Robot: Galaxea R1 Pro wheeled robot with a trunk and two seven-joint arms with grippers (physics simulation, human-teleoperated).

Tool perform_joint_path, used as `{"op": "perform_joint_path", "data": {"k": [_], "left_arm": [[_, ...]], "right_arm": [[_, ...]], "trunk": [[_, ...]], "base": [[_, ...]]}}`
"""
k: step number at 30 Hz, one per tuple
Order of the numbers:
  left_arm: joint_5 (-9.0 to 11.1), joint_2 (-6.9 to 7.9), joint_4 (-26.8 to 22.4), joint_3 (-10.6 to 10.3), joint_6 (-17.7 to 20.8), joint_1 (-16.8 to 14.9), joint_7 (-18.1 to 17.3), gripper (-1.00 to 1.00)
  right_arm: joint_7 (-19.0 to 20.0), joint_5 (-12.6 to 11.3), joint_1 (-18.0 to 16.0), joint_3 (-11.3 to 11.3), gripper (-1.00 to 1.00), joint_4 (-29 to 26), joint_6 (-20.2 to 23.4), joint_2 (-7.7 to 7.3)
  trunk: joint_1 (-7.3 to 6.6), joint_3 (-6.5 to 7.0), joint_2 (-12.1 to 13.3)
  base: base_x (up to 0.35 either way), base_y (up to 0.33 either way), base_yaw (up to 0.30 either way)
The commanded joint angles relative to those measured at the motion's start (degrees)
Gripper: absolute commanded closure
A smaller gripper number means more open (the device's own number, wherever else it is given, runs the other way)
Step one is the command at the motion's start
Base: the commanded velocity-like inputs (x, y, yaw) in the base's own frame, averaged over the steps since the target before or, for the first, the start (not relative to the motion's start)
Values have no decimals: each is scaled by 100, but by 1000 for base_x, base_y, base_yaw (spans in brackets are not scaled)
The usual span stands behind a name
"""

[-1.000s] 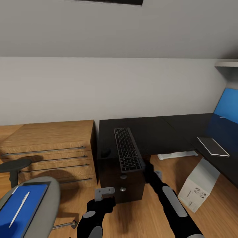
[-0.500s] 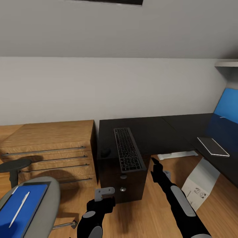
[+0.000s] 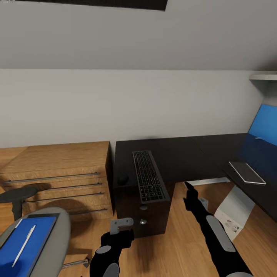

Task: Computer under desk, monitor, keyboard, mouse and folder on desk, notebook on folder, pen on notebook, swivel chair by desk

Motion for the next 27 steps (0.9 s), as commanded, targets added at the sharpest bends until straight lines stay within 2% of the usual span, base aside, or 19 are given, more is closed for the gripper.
{"op": "perform_joint_path", "data": {"k": [1,7,12,13,17,18,19,23,25,26,27], "left_arm": [[48,0,-5,-8,12,-6,54,-100],[47,0,0,-18,8,-6,57,-100],[47,0,3,-10,5,-4,70,-100],[44,0,2,-9,4,-5,70,-100],[42,0,3,-7,3,-5,71,-100],[40,0,2,-7,3,-6,71,-100],[39,0,2,-7,3,-4,72,-100],[43,0,1,-7,4,-5,72,-100],[45,0,1,-7,5,-5,72,-100],[46,0,3,-7,4,-6,72,-100],[47,0,3,-7,3,-6,72,-100]], "right_arm": [[-35,-37,-2,-24,-100,-27,22,-3],[-46,-20,-4,-70,-100,-119,-26,-20],[-699,135,-5,-45,-100,-620,-63,-26],[-976,283,-4,-39,-100,-777,-61,-27],[-1593,771,-3,-29,-100,-1104,-45,-26],[-2446,1463,-4,-22,-100,-1504,-22,-20],[-2778,1691,-3,-12,-100,-1644,-14,-20],[-3291,2059,-3,31,-100,-1846,-19,-17],[-3426,2207,-2,60,-100,-1902,-33,-12],[-3499,2433,-2,104,-100,-1949,-71,1],[-3496,2464,-2,107,-100,-1954,-76,2]], "trunk": [[-23,13,39],[-155,120,279],[-265,210,480],[-287,228,520],[-374,300,680],[-396,318,720],[-418,336,761],[-506,408,921],[-550,444,1001],[-572,462,1041],[-594,480,1081]], "base": [[0,0,0],[0,0,0],[0,0,0],[0,0,0],[0,0,0],[0,0,0],[0,0,0],[0,0,0],[0,0,0],[0,0,0],[0,0,0]]}}
